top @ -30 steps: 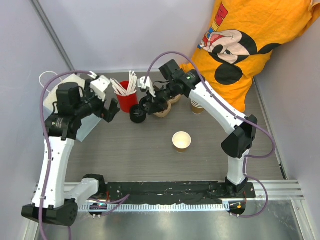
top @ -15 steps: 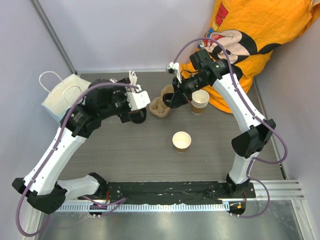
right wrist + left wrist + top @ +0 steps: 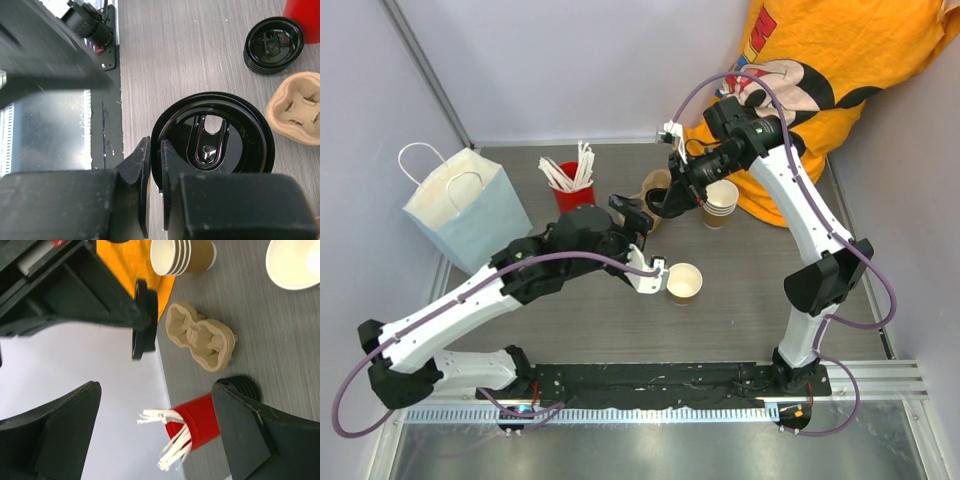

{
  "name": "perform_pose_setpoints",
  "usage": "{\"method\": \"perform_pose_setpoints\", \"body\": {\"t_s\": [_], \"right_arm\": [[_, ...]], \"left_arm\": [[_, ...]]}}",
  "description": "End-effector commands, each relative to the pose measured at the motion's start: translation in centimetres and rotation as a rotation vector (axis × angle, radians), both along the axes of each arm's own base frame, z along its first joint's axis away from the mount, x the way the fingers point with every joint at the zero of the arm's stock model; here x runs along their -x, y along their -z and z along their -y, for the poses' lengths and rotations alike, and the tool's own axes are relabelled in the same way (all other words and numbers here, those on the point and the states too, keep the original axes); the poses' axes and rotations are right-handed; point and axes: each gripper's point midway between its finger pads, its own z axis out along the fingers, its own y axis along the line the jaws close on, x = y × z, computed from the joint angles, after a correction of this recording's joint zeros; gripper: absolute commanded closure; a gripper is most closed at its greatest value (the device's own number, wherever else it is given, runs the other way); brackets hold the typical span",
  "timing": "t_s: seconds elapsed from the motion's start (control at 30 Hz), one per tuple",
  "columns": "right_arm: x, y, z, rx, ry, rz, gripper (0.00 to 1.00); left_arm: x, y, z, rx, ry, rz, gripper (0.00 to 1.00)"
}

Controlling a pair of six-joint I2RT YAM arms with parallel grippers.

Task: Pack the takeout coffee

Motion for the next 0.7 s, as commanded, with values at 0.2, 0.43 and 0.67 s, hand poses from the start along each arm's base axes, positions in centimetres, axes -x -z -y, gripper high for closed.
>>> {"method": "perform_pose_setpoints", "body": {"t_s": [0.2,0.43,0.67], "right_arm": [[2.4,-2.0,0.5,-0.107,-0.085,0.002,0.9],[3.5,-1.6,1.8,-0.156,-0.128,-0.019,0.89],[3.9,-2.4,2.0,-0.172,-0.127,-0.011,0.89]], "left_arm": [[-1.6,-2.5,5.2,0.176,-0.029,-0.07,0.1],[-1.4,-2.2,5.6,0.229,-0.035,-0.151,0.14],[-1.3,0.1,5.2,0.17,-0.034,-0.157,0.14]]}}
